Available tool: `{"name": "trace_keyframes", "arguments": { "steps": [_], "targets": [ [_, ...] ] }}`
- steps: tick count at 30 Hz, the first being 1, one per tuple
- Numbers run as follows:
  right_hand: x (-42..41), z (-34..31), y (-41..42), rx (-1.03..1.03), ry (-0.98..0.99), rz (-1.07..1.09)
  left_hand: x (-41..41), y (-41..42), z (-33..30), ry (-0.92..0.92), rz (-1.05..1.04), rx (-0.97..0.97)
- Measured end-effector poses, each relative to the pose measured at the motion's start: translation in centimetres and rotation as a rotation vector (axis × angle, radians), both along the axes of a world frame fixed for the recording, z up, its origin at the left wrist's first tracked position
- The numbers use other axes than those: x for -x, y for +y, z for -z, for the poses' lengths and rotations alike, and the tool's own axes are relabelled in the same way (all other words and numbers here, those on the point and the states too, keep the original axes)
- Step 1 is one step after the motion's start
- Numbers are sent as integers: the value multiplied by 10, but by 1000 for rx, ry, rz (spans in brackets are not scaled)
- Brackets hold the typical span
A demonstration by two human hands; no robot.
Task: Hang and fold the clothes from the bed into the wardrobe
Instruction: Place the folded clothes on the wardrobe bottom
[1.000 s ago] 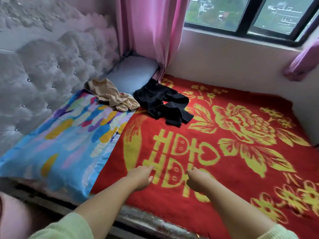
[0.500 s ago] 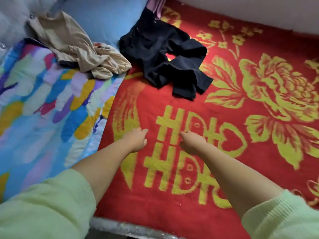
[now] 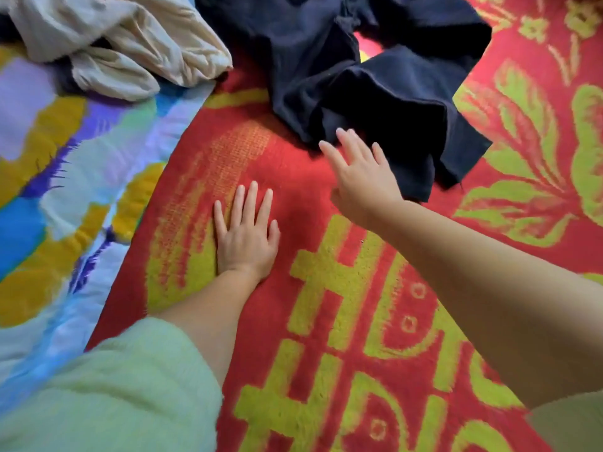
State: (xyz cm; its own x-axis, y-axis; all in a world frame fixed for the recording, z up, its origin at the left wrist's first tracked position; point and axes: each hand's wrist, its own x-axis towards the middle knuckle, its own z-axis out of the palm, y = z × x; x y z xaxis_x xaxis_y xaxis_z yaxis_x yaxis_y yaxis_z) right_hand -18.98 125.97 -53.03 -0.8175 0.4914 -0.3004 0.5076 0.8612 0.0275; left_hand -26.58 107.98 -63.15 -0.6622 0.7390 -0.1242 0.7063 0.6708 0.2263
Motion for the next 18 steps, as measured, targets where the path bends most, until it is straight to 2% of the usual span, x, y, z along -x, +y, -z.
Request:
{"name": "trace_keyframes", "arguments": {
  "steps": [3,8,12,18],
  "targets": [
    [33,23,30,-125,-59,-63,1,4,15,57,19,-56],
    [85,43,35,-29,-169,76,-1,6,16,100,16,-23],
    [94,28,44,42,-34,78,5,5,17,124,24,-24],
    [51,3,31,2,-11,11,9,9,16,136,32,-46]
  ]
}}
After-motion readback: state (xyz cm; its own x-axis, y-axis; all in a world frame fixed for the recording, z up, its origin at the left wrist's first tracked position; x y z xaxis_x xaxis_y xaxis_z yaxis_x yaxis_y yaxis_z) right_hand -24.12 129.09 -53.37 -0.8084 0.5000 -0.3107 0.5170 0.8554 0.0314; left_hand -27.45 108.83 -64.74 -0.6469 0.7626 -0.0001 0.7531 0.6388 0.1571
